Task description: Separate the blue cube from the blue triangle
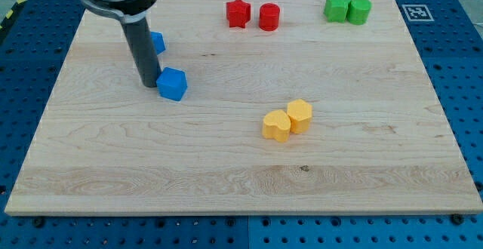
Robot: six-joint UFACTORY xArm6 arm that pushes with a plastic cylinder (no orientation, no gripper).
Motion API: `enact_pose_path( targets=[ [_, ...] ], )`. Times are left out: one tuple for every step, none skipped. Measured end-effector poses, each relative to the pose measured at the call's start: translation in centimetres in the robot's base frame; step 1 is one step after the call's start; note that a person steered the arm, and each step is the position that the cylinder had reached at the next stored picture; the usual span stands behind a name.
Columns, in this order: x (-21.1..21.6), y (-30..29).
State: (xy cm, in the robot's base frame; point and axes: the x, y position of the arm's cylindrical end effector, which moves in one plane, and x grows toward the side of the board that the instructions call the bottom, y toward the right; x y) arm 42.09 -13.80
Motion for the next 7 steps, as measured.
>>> enact_pose_path(
  targets=[
    [-1.1,0.4],
    [-1.4,2.5],
    [0.5,3.8],
    [1.9,3.9],
    [2.7,3.9],
    [3.5,3.9],
    [2.8,3.9]
  ],
)
